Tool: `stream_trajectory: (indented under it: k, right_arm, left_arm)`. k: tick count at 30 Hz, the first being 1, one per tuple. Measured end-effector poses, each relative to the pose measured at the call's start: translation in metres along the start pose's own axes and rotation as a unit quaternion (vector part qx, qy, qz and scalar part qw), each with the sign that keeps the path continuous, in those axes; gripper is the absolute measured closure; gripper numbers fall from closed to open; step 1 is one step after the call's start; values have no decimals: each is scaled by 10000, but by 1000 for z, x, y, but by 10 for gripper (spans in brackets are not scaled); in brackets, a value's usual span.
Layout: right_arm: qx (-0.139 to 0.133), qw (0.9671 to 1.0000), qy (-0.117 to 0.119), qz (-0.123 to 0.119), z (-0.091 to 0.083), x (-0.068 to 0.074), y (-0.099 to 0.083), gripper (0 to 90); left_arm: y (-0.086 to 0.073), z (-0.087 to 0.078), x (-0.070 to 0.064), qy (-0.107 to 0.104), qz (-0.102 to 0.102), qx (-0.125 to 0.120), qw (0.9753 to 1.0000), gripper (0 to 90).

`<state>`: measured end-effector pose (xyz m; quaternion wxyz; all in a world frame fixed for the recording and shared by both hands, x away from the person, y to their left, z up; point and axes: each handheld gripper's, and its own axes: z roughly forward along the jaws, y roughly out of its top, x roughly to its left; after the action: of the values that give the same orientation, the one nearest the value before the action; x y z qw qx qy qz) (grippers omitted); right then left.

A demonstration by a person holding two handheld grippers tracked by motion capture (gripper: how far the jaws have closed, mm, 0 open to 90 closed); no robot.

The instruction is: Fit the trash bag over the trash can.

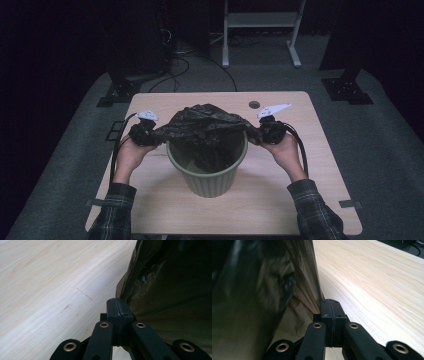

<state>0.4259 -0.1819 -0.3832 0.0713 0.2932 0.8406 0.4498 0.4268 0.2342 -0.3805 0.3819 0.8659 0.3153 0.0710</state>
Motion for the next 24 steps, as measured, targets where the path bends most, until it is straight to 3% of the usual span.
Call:
stream_trajectory:
  k: [6,10,12,15,21,24]
  right_arm:
    - [124,9999,7,71,6,-2,-12,900]
    - [166,9998,53,136,12,-4,-19,900]
    - [80,9999,6,151,8,-4,-18,811]
    - [-65,9998,-114,143,-5,-6,-14,811]
    - [-558,9974,-454,38,-56,-9,6,748]
    - [-947,9952,-263,41,-83,-5,19,706]
  left_arm:
    - [-5,10,0,-23,4,160,9999,899]
    - [-7,12,1,-38,-50,143,9999,899]
    - [-7,10,1,-12,-63,143,9999,899]
    - [-6,8,3,13,-71,125,9999,899]
    - [-6,6,3,10,-84,105,9999,899]
    - [-6,6,3,3,-85,93,9999,899]
